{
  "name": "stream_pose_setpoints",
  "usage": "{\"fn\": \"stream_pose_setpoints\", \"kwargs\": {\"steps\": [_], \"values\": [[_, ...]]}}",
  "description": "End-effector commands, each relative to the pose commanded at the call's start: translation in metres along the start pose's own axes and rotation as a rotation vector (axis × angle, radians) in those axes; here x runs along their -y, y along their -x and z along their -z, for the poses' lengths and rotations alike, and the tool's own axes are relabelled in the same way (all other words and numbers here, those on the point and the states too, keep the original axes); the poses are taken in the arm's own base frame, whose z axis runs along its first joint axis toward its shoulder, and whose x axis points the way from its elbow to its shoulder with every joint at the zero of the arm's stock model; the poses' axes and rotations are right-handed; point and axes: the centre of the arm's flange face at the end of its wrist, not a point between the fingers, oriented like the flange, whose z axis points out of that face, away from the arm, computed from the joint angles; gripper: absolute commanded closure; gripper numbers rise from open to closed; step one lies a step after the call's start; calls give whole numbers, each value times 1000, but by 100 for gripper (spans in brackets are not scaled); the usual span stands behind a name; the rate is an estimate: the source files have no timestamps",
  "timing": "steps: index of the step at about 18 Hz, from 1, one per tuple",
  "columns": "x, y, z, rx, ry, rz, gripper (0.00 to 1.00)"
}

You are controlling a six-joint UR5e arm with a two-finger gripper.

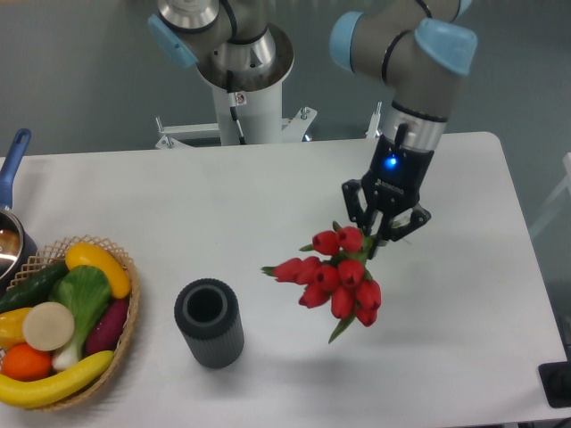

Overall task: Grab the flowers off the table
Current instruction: 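Lift the red tulip bunch up off the table by its stems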

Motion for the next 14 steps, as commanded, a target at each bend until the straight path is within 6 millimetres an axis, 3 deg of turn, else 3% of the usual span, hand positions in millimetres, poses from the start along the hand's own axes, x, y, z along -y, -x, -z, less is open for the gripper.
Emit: {"fn": "stream_pose_setpoints", "kwargs": {"steps": [14], "values": [[4, 3, 14, 2, -59, 34, 77]]}}
